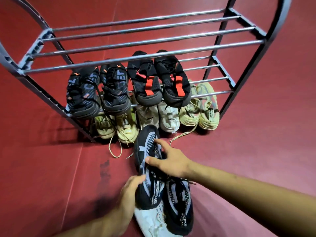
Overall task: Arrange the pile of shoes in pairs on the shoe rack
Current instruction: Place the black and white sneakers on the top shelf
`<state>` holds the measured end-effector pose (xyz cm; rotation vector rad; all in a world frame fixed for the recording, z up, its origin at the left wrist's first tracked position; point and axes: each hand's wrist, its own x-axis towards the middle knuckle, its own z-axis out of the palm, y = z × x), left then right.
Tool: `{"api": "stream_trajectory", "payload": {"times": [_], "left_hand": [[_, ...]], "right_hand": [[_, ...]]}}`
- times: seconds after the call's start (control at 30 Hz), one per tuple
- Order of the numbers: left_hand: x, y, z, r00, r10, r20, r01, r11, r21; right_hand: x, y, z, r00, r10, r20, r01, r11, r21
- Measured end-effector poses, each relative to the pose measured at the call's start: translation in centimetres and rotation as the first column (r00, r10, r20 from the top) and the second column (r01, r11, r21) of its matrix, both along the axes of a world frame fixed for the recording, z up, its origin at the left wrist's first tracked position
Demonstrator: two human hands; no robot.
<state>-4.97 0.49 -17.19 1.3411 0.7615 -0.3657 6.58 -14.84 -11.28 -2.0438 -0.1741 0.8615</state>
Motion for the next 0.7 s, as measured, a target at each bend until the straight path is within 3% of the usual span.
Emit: {"api": "stream_trajectory", "payload": {"times": [0.1,0.17,0.23,0.3,0.37,0.47,0.7], "left_hand": [[-0.3,0.7,-1.0,0.997,0.033,-0.065,-0.005,0.921,0.39],[0.1,0.8,-1.2,0.997,-0.018,-0.07,0.051,0.863,0.502],[0.8,0.8,-1.1,0.99,-0.068,-0.121,0.124,0.827,0.549],[1.3,0.5,-0.7,0.985,-0.064,-0.162,0.149,0.789,0.596],[1.2,-0.2,-0.6,0.982,-0.069,-0.175,0.168,0.745,0.646],[0.7,-1.8,-0.1,0.978,-0.119,-0.173,0.205,0.702,0.682],[0.3,-2.8,4.3,1.0,0.008,-0.011,0.0,0.811,0.585]], "right_hand": [[-0.6,-1.6,-1.5,0.991,-0.106,0.08,0.112,0.991,-0.07],[-0.3,-3.6,-2.6,0.948,-0.245,0.203,0.286,0.936,-0.205],[-0.8,-5.7,-3.7,0.953,-0.247,0.176,0.296,0.886,-0.356],[-2.9,-7.0,-5.2,0.994,-0.111,0.013,0.104,0.875,-0.473],[-6.2,-7.1,-6.6,0.992,-0.06,-0.107,0.004,0.888,-0.46],[-8.9,-6.5,-7.4,0.996,-0.088,-0.03,0.068,0.907,-0.417],[-8.5,-8.3,-1.3,0.963,-0.203,0.176,0.24,0.945,-0.224]]}}
